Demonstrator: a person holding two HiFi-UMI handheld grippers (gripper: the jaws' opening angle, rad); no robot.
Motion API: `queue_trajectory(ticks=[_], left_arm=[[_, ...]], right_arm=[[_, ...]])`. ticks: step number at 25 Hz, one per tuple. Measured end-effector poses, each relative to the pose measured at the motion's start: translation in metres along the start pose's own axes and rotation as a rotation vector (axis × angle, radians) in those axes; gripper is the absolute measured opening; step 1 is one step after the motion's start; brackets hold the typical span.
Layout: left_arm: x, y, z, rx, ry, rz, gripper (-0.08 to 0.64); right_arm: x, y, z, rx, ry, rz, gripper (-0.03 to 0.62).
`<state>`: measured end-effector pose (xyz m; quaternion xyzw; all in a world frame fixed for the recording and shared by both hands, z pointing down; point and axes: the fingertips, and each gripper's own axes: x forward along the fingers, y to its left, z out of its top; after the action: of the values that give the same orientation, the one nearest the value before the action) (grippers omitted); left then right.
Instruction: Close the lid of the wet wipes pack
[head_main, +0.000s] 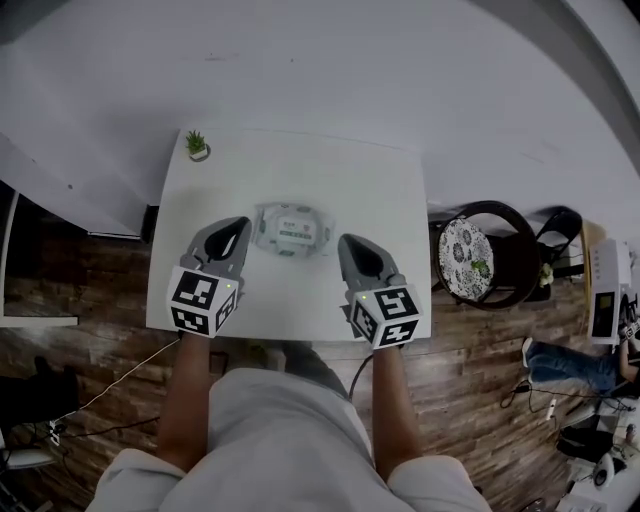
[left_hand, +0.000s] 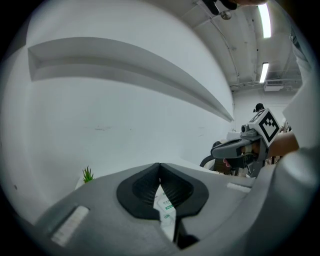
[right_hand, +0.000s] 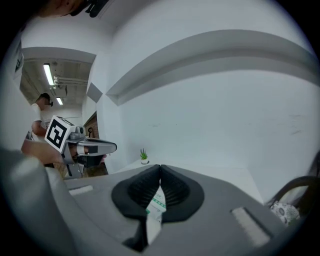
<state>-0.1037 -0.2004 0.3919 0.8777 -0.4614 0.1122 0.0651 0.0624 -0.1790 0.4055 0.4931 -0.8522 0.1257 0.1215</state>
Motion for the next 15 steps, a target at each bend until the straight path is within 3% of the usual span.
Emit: queue_trajectory(ticks=[9,15], left_arm=[[-0.051,0.010,0.023,0.002,-0.094,-0.014,0.003],[-0.072,0.014,0.036,0.020,-0.131,-0.011,0.003]], right_arm=[[-0.045,0.028,0.023,-0.019,-0.102,-0.123,0.005],[-0.066,0.034,0.039,-0.007,-0.165,-0.158,0.003]])
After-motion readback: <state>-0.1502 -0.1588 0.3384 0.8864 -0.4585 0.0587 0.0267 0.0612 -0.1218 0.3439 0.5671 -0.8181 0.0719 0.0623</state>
